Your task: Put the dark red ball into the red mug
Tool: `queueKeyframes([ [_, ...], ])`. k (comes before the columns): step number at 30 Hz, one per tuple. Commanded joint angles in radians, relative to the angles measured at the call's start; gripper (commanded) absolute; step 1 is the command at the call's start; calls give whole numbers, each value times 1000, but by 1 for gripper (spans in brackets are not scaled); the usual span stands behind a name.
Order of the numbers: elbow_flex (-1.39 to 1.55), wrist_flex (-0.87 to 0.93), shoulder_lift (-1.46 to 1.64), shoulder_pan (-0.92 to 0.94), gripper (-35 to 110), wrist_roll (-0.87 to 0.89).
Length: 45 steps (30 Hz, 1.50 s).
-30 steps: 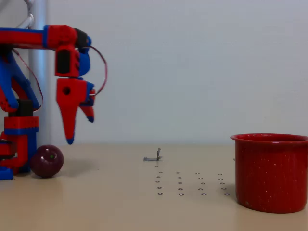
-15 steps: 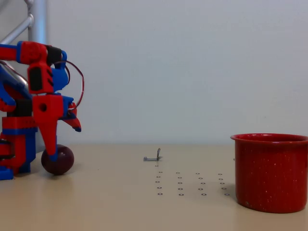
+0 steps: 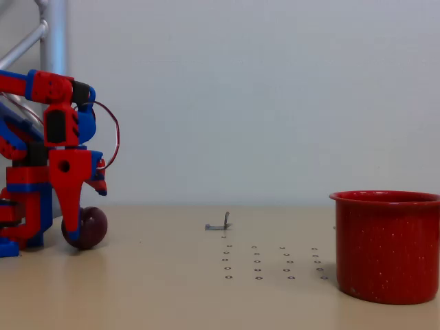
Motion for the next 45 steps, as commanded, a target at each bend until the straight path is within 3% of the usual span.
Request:
queueKeyframes([
  [1, -8, -25, 14, -14, 65, -6],
  [24, -3, -100, -40, -3, 50, -48],
  [40, -26, -123, -38, 8, 25, -87],
  [45, -34, -143, -38, 26, 28, -84],
])
